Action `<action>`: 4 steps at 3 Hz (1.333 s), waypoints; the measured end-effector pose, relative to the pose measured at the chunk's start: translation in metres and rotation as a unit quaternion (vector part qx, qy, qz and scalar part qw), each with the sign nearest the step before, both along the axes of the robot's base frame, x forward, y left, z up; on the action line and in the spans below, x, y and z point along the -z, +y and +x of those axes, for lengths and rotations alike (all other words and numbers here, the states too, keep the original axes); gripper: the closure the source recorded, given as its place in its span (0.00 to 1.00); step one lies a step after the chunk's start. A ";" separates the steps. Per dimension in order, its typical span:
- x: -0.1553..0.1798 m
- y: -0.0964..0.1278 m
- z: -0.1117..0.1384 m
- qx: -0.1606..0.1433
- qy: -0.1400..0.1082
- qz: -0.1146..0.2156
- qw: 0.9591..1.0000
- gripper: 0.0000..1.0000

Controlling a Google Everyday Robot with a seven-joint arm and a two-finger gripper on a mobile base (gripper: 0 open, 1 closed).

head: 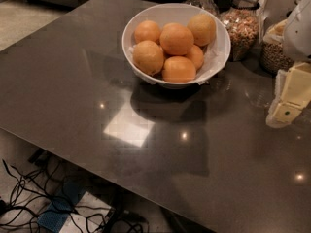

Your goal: Pick orange from white bowl

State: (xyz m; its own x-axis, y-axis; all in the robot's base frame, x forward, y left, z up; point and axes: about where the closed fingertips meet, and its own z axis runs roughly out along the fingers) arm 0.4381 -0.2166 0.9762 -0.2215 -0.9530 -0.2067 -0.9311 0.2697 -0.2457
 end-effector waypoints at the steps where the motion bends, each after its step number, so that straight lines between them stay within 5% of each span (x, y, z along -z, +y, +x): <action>1: 0.000 0.000 0.000 0.000 0.000 0.000 1.000 0.00; 2: -0.005 0.007 0.010 -0.016 -0.020 0.019 0.999 0.00; 3: -0.013 0.033 0.037 -0.069 -0.057 0.052 0.995 0.00; 4: -0.028 0.057 0.056 -0.121 -0.096 0.102 0.983 0.00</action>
Offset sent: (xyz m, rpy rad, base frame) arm 0.0249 0.0163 0.0071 0.0910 -0.0769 0.0775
